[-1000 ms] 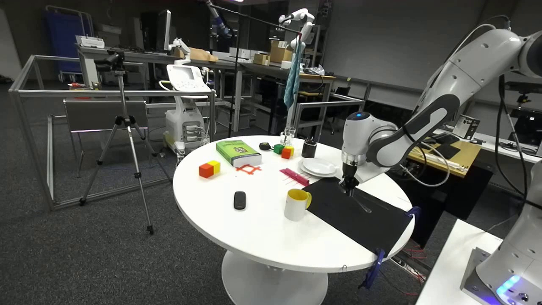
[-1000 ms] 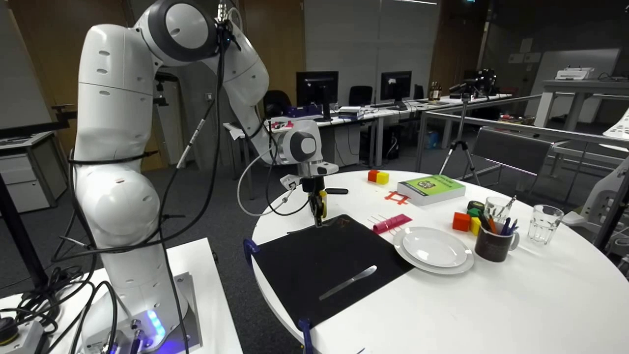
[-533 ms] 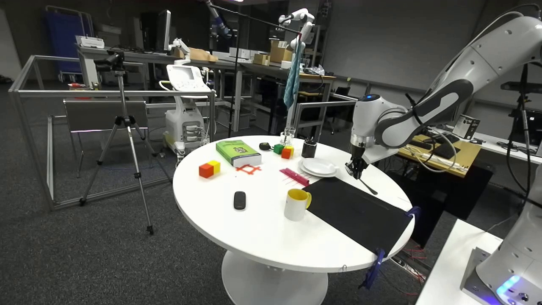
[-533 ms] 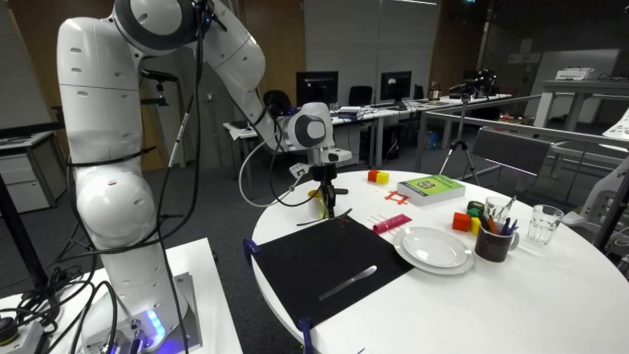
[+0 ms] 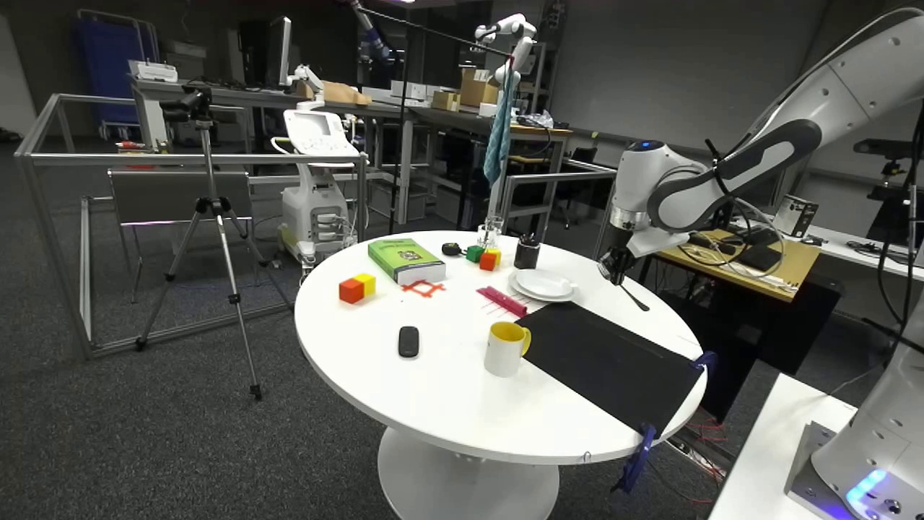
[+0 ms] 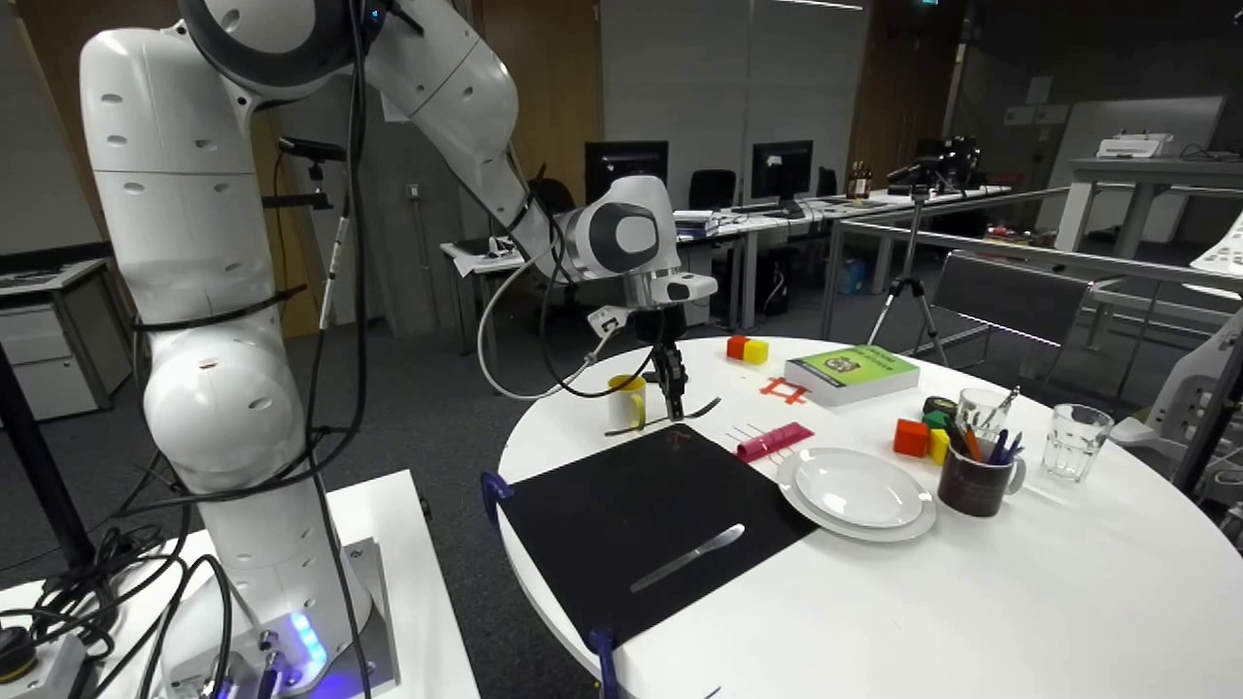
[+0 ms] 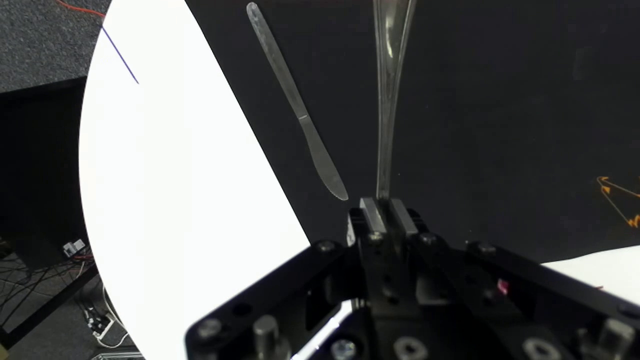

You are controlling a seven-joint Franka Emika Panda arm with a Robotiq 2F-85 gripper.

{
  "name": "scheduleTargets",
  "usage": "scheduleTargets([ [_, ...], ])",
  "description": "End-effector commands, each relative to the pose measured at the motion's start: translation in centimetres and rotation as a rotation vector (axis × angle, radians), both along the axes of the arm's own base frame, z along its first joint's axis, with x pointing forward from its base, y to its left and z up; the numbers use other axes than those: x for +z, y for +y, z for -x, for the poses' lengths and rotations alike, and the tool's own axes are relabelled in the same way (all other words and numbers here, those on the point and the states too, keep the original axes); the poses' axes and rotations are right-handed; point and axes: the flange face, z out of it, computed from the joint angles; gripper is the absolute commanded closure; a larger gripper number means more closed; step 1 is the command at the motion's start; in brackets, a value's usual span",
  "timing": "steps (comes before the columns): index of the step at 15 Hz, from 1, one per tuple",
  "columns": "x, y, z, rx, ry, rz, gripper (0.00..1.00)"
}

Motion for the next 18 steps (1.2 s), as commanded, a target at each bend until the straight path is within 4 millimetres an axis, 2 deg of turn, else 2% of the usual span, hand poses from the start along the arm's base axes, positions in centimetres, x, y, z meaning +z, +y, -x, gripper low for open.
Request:
scheduleTargets([
  [1, 0.1, 0.0, 0.0, 0.001, 0.001, 0.0, 0.93],
  [15, 0.1, 0.2, 0.0, 0.005, 0.001, -0.001, 0.93],
  [16, 0.1, 0.2, -0.4, -0.006, -0.003, -0.004, 0.98],
  [18, -0.1, -0.2, -1.4, -0.032, -0.015, -0.01, 0.98],
])
